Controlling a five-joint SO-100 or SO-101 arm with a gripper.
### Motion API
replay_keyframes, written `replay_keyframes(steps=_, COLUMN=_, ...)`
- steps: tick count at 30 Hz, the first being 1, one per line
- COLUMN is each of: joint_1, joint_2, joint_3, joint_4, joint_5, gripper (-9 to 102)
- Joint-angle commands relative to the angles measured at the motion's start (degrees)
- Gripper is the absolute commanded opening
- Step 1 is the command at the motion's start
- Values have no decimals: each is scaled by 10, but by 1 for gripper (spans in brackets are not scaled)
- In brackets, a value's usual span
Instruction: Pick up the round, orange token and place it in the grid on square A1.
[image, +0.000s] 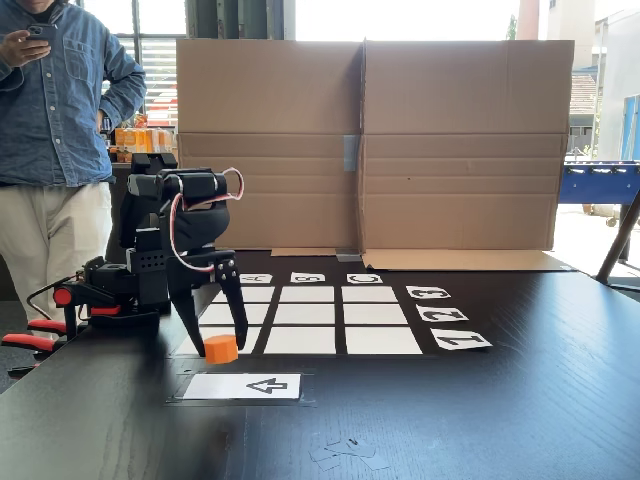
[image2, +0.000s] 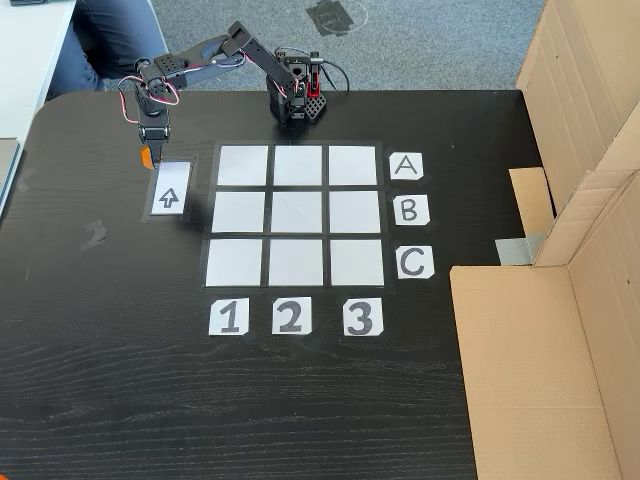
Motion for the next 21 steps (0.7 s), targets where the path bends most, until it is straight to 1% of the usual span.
replay_keyframes(steps=1, joint_1=4, joint_2=74, joint_3=9, joint_4=4, joint_5=3, gripper=9)
replay_keyframes(steps=6, joint_1=-2, joint_2=180, joint_3=88, joint_4=4, joint_5=1, gripper=9)
replay_keyframes(steps=16, joint_1=-24, joint_2=444, joint_3=317, joint_4=4, joint_5=0, gripper=9)
replay_keyframes(steps=21, joint_1=-31, joint_2=535, joint_3=411, joint_4=4, joint_5=-4, gripper=9)
